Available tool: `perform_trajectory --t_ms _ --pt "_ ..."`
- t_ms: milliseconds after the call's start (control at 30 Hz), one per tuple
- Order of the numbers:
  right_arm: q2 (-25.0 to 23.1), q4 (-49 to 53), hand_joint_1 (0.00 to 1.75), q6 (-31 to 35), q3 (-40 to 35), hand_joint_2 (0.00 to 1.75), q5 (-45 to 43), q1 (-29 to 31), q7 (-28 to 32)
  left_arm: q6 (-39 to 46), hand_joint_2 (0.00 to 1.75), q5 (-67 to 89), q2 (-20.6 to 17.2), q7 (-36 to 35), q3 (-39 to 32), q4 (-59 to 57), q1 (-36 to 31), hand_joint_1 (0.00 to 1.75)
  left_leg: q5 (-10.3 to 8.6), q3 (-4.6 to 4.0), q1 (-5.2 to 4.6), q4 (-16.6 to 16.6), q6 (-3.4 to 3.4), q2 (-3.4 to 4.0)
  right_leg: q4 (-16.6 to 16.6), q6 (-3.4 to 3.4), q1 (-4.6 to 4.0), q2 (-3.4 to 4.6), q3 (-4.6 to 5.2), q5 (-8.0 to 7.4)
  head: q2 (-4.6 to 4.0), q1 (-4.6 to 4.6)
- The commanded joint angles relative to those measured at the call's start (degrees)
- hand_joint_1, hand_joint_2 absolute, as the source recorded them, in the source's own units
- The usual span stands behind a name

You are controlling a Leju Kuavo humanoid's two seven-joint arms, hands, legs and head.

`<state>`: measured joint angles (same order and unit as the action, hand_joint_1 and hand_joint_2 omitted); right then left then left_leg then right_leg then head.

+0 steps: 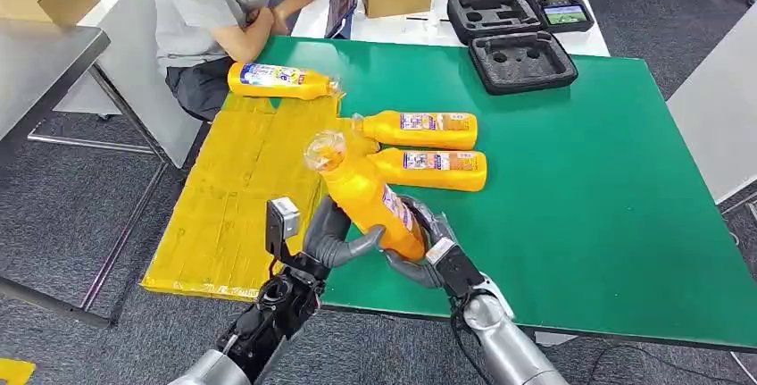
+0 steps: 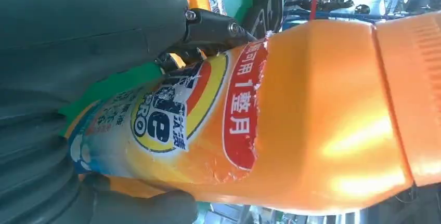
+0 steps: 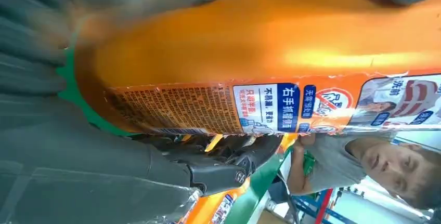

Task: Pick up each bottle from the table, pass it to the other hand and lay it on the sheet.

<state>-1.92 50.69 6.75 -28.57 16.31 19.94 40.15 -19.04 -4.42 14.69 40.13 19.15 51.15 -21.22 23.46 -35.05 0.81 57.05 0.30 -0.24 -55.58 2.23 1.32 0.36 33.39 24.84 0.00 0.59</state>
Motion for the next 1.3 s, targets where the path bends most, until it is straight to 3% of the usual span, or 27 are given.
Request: perform_trajectory --t_ms 33,67,800,900,967,1000,1067,1167,1300 --pt "-0.8 -4.7 0.45 -0.7 -1.3 1.75 -1.4 3.5 -0.2 -1.1 1.75 0.5 -1.3 -0.1 1.7 1.9 -0.4 1.75 0.13 0.20 0.02 0.0 0.03 0.13 0.0 -0.12 -0.05 0.07 -0.18 0.07 0.00 0.02" --pt "-0.9 -4.7 0.00 -0.6 -1.1 1.75 -1.5 3.5 -0.2 -1.1 1.75 0.5 -1.5 -0.1 1.5 2.1 -0.5 1.75 0.06 0.11 0.01 0.0 0.02 0.08 0.0 -0.08 -0.02 0.05 -0.10 0.02 0.00 0.00" --pt "-1.3 -5.5 0.00 2.7 -0.1 1.75 -1.2 3.5 -0.2 2.3 1.75 2.2 -3.1 -0.1 -0.1 4.6 -2.3 1.75 0.08 0.16 0.02 0.0 0.02 0.07 0.0 -0.11 -0.04 0.03 -0.14 0.05 0.00 0.00" --pt "-1.2 -5.3 0.00 3.3 0.5 1.75 -1.5 3.2 -0.2 9.6 1.75 6.5 -5.5 -0.1 2.4 7.2 -3.5 1.75 0.03 0.05 0.02 0.0 0.01 0.04 0.0 -0.08 -0.04 0.01 -0.04 0.01 0.00 0.00" --pt "-0.9 -4.9 0.00 3.3 0.9 1.75 -1.8 2.8 -0.2 20.3 1.75 12.2 -8.8 -0.1 8.0 7.1 -5.8 1.75 0.12 0.18 0.07 0.1 0.01 0.08 0.0 -0.16 -0.10 0.02 -0.18 0.08 0.00 0.00" --pt "-0.6 -4.5 0.00 3.8 1.2 1.75 -1.7 2.2 -0.2 29.6 1.75 18.5 -11.0 -0.1 11.5 4.1 -8.8 1.75 0.04 0.08 0.04 0.0 0.00 -0.01 0.0 -0.12 -0.07 -0.05 -0.08 0.04 0.00 0.00" --pt "-0.2 -3.6 0.00 4.0 1.6 1.75 -2.0 1.3 -0.2 36.6 1.75 25.5 -13.2 -0.1 13.1 -1.7 -13.1 1.75 0.00 0.09 0.05 0.0 -0.01 -0.08 0.0 -0.11 -0.08 -0.12 -0.09 0.04 0.00 0.00" --pt "0.0 -2.3 0.00 3.6 1.8 1.75 -2.6 0.5 -0.2 41.6 1.75 38.6 -16.4 -3.3 14.0 -7.8 -18.4 1.75 0.02 0.20 0.10 0.0 -0.02 -0.08 0.0 -0.17 -0.13 -0.13 -0.20 0.06 0.00 0.02" --pt "-0.3 -1.6 0.00 1.9 0.7 1.75 -3.7 1.1 -0.2 40.5 1.75 52.2 -22.1 -10.9 16.8 -13.2 -23.9 1.75 0.03 0.18 0.09 0.1 0.01 0.15 -0.1 -0.15 -0.12 0.10 -0.10 0.04 0.00 0.00"
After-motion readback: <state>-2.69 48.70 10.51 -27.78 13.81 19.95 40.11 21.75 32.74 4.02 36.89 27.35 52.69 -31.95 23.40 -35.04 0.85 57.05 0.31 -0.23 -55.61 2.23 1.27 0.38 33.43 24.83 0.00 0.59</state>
